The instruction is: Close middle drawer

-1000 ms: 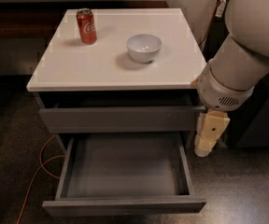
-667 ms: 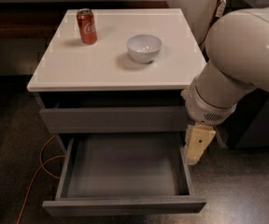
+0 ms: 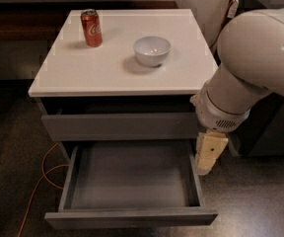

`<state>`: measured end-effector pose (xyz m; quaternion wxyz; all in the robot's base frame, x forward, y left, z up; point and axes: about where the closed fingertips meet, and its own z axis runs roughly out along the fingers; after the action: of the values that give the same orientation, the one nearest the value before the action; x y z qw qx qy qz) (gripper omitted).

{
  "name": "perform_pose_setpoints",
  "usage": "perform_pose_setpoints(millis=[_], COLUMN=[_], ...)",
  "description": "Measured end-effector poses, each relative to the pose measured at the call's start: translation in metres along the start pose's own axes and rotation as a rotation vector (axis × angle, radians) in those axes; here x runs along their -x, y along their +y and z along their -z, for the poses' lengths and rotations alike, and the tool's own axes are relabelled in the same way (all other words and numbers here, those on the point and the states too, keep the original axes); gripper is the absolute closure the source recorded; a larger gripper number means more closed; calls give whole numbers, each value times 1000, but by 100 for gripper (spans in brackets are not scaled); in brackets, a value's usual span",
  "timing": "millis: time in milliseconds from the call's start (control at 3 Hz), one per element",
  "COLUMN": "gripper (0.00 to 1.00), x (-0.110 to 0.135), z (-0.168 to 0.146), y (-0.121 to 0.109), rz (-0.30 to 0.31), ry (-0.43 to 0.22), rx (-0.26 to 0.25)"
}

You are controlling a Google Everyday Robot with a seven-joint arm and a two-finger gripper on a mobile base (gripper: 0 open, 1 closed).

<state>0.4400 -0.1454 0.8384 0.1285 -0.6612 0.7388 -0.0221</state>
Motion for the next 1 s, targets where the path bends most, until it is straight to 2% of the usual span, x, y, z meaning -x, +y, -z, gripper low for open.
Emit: perform_pose_setpoints(millis=[667,1000], gripper=[0,0], x=[24,36], z=[-54,-82], y=[10,19], rz=[66,89], ry=[-37,-74], rx=[80,92])
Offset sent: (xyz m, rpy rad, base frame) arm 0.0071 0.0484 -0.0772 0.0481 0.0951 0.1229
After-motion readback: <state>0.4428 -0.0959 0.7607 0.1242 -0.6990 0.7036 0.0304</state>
